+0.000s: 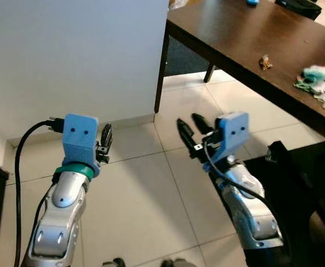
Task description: Hang keys on a hook
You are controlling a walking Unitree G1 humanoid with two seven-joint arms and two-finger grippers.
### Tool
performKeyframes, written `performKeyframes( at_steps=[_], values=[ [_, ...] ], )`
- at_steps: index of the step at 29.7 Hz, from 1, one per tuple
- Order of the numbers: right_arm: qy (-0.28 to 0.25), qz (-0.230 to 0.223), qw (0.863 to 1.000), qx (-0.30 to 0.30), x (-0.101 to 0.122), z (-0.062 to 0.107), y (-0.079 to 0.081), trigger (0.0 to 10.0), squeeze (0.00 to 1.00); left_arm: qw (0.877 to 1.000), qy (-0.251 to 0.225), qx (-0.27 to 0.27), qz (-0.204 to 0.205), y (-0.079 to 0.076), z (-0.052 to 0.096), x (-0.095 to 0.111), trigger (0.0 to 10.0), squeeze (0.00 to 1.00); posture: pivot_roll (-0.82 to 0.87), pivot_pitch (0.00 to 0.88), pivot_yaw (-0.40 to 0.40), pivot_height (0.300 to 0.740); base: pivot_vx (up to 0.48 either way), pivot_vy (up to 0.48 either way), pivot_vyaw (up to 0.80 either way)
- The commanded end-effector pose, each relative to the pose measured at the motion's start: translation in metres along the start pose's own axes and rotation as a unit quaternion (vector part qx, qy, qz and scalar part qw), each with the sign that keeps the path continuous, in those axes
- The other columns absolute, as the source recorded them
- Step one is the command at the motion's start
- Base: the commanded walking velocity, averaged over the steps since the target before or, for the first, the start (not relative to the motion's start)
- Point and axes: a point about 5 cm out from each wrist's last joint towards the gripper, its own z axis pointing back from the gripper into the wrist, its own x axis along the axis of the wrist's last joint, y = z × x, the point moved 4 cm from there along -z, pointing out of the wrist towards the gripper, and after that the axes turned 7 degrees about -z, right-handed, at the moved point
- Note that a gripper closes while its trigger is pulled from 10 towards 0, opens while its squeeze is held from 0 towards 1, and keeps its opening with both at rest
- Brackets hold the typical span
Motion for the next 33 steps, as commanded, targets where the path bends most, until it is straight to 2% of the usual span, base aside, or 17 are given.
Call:
performKeyframes(
  at_steps=[1, 7, 10, 15, 33],
  values=[
    [0.003, 0.001, 1.000, -0.010, -0.0012, 0.0022, -0.0050, 10.0, 0.00, 1.000, 0.016, -0.009, -0.001, -0.0051, 0.0011, -0.0048, 10.0, 0.00, -0.09, 0.146, 0.073, 0.740, 0.000, 0.000, -0.80],
    [0.000, -0.001, 1.000, -0.011, -0.0012, 0.0005, -0.0031, 10.0, 0.00, 1.000, 0.030, -0.001, 0.002, -0.0006, -0.0004, -0.0100, 10.0, 0.00, -0.06, 0.132, 0.090, 0.740, 0.000, 0.000, -0.80],
    [-0.003, -0.010, 1.000, -0.016, -0.0021, 0.0000, -0.0025, 10.0, 0.00, 0.999, 0.032, 0.000, -0.010, 0.0008, -0.0019, -0.0125, 10.0, 0.00, -0.03, 0.128, 0.094, 0.740, 0.000, 0.000, -0.80],
    [0.001, -0.008, 1.000, -0.014, -0.0020, -0.0008, -0.0036, 10.0, 0.00, 1.000, 0.016, 0.011, -0.020, 0.0021, -0.0018, -0.0066, 10.0, 0.00, -0.04, 0.140, 0.078, 0.740, 0.000, 0.000, -0.80],
    [0.005, -0.003, 1.000, -0.015, -0.0027, -0.0002, -0.0049, 10.0, 0.00, 1.000, 0.013, 0.007, -0.017, -0.0010, -0.0016, -0.0034, 10.0, 0.00, -0.04, 0.145, 0.069, 0.740, 0.000, 0.000, -0.80]
  ],
)
